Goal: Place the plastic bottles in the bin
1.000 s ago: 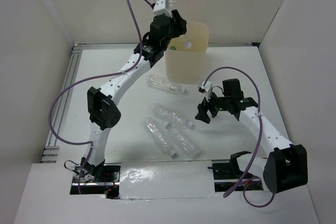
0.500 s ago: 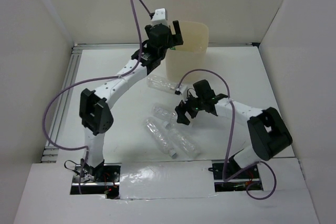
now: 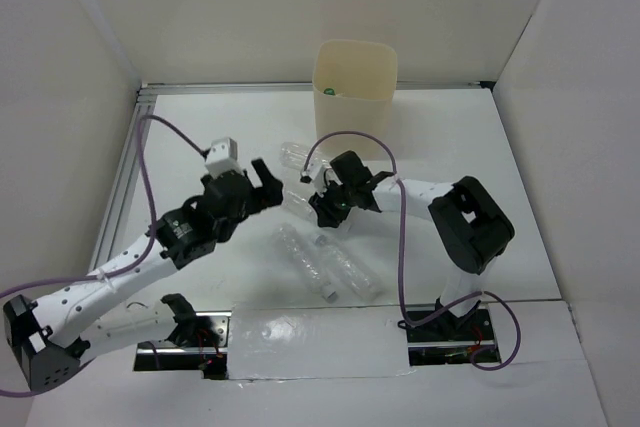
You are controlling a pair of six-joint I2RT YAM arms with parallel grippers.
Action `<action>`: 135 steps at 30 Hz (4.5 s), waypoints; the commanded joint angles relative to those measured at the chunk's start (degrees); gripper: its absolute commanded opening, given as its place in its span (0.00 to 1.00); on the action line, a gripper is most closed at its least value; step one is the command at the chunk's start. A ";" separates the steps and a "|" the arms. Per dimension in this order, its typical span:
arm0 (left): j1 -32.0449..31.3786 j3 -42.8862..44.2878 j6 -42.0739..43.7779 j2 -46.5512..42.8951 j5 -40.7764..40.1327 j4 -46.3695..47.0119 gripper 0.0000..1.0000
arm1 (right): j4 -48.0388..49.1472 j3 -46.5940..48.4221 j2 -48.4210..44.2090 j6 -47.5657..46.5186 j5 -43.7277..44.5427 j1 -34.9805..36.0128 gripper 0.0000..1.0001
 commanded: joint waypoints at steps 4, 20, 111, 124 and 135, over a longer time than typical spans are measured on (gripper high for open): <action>-6.72 -12.70 -29.15 -2.53 0.45 -16.66 1.00 | -8.50 12.79 -6.84 -3.98 -8.44 -0.39 0.23; -10.77 -4.80 -37.87 19.70 3.26 -12.17 1.00 | -3.96 46.64 -5.90 7.09 1.20 -9.34 0.32; 0.49 -8.19 20.69 -6.36 -7.84 8.08 0.92 | -19.48 -0.22 -9.76 1.84 9.31 13.87 0.39; 6.01 -16.56 -2.25 -3.06 12.21 6.97 0.58 | -32.42 57.79 -0.89 -8.56 0.07 -6.71 0.24; 12.43 -15.35 -28.63 11.26 23.04 24.45 0.98 | -6.33 69.85 9.37 0.85 -1.51 -20.67 0.28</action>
